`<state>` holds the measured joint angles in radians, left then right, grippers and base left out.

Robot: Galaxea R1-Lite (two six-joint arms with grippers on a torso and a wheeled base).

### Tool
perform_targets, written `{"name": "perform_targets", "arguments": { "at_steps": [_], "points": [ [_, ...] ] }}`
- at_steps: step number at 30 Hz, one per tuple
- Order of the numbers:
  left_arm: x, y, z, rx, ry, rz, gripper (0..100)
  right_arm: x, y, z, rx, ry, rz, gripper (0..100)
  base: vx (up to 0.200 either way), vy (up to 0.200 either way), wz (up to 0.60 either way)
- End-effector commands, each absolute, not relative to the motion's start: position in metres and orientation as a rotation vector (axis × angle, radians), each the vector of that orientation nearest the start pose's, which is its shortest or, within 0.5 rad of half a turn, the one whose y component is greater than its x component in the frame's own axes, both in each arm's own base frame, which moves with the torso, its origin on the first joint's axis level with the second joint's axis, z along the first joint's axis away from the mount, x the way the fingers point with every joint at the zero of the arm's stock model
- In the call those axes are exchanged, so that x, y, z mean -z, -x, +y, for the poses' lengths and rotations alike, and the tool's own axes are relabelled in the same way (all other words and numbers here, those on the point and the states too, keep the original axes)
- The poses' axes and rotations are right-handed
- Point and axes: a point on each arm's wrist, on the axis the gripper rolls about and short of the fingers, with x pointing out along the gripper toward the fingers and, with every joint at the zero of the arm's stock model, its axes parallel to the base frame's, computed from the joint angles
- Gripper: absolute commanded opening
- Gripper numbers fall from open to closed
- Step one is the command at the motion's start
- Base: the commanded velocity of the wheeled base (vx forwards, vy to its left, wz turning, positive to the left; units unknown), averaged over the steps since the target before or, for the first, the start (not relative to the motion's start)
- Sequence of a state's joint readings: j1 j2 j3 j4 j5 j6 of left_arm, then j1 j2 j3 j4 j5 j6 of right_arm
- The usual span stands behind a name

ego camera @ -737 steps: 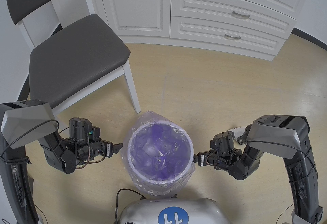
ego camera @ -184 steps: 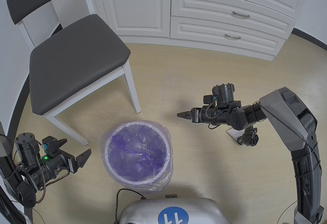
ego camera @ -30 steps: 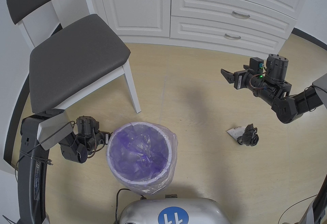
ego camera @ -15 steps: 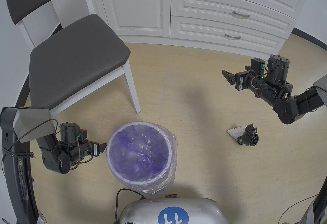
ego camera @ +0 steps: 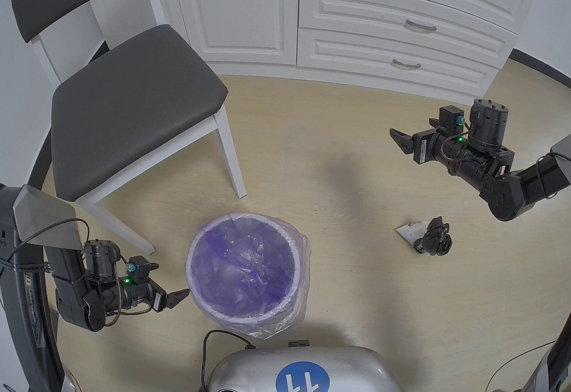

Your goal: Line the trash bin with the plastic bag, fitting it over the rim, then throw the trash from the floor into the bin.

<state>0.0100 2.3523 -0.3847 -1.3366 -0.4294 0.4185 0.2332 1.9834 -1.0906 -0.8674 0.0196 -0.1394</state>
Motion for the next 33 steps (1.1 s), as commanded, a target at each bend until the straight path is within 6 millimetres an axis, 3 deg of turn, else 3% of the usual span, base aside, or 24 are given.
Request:
{"name": "perform_targets", "arguments": {
  "at_steps": [1,8,15,25,30,33],
  "points": [
    [0.068,-0.287,-0.020,0.595,-0.270,0.573,100,-0.181,-0.380,0.091,-0.258,0.152,0.015,100,0.000,0.000,0.00],
    [0.083,-0.303,-0.040,0.617,-0.298,0.537,100,-0.179,-0.381,0.091,-0.259,0.158,0.020,100,0.000,0.000,0.00],
    [0.087,-0.325,-0.034,0.531,-0.301,0.529,100,-0.178,-0.381,0.089,-0.254,0.160,0.023,100,0.000,0.000,0.00],
    [0.082,-0.359,-0.005,0.430,-0.285,0.511,100,-0.174,-0.384,0.090,-0.255,0.167,0.031,100,0.000,0.000,0.00],
    [0.075,-0.369,-0.008,0.418,-0.246,0.489,100,-0.175,-0.385,0.087,-0.249,0.167,0.029,100,0.000,0.000,0.00],
    [0.071,-0.381,-0.021,0.383,-0.216,0.463,100,-0.175,-0.385,0.086,-0.247,0.166,0.028,100,0.000,0.000,0.00]
  ]
}}
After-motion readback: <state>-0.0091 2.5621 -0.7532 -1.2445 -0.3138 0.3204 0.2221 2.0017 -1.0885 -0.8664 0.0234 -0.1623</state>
